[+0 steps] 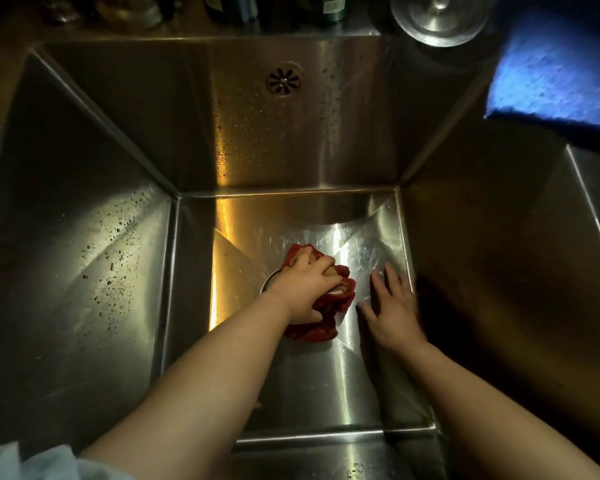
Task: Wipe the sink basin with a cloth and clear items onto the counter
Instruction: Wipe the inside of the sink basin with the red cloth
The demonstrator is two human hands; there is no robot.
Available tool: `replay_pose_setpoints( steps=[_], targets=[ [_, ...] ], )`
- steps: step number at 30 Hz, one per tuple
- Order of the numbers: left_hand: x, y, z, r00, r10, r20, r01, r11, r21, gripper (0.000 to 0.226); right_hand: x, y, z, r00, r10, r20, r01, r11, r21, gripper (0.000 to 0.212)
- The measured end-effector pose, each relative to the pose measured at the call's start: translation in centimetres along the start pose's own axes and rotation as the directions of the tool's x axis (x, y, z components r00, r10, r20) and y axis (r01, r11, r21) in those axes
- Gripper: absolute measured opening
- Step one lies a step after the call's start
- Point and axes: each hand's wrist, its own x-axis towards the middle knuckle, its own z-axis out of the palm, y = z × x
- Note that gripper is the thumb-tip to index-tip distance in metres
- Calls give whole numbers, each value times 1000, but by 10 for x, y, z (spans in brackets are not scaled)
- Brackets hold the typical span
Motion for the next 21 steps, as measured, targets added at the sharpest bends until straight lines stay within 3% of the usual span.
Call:
replay_pose_setpoints(
  steps=[10, 17, 21],
  targets=[
    [30, -6, -50, 982, 143, -127, -92, 936, 339, 58, 0, 4, 9, 999, -34, -15, 34, 998, -48, 71],
    [57, -38, -84, 980, 146, -138, -4, 700, 714, 47, -1, 4, 16, 999, -26, -43, 23, 997, -74, 72],
    [58, -49, -81, 984, 129, -125, 21, 610, 792, 51, -1, 4, 19, 998, -27, -58, 23, 997, -73, 72]
  ],
)
